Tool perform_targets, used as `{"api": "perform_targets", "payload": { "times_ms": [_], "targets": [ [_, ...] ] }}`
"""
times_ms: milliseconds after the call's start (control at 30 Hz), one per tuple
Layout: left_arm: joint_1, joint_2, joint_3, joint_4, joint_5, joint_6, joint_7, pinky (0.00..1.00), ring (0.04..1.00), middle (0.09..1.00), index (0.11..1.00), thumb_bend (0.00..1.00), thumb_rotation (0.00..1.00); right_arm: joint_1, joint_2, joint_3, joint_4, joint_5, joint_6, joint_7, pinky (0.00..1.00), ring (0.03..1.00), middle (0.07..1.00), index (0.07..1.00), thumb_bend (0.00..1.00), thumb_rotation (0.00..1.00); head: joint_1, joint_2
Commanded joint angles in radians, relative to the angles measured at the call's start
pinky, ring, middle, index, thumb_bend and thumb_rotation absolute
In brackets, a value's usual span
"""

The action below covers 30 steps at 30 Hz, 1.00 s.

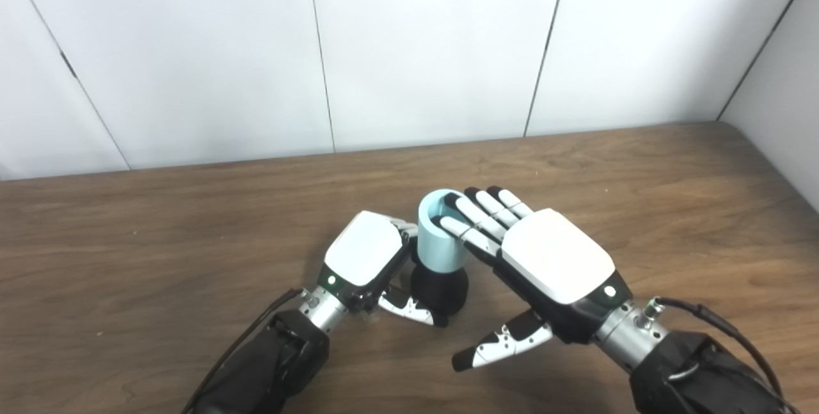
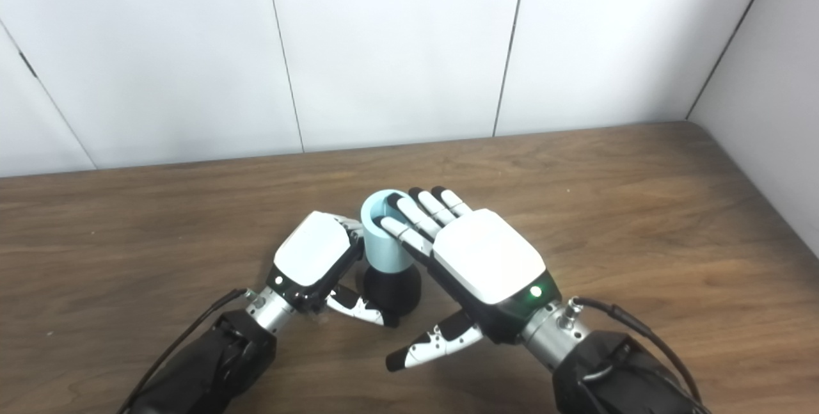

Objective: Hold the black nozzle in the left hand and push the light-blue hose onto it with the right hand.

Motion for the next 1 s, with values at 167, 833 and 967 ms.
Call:
{"api": "perform_targets", "payload": {
  "times_ms": [167,833,967],
  "targets": [
    [0.255,-0.016,-0.094,0.135,0.022,0.017,-0.014,0.31,0.352,0.414,0.527,0.51,0.0,0.032,-0.031,0.063,-0.013,0.009,-0.048,0.034,1.0,1.0,0.962,0.895,0.86,0.76,0.001,0.002],
    [0.264,-0.008,-0.092,0.108,0.02,0.027,-0.032,0.3,0.345,0.41,0.525,0.51,0.0,0.061,-0.031,0.075,0.026,-0.013,-0.022,0.023,0.99,1.0,0.948,0.891,0.85,0.76,0.003,0.011],
    [0.266,-0.006,-0.092,0.102,0.02,0.027,-0.035,0.29,0.329,0.401,0.518,0.51,0.0,0.065,-0.032,0.075,0.029,-0.011,-0.02,0.014,0.98,1.0,0.94,0.882,0.86,0.75,0.003,0.013]
  ]
}}
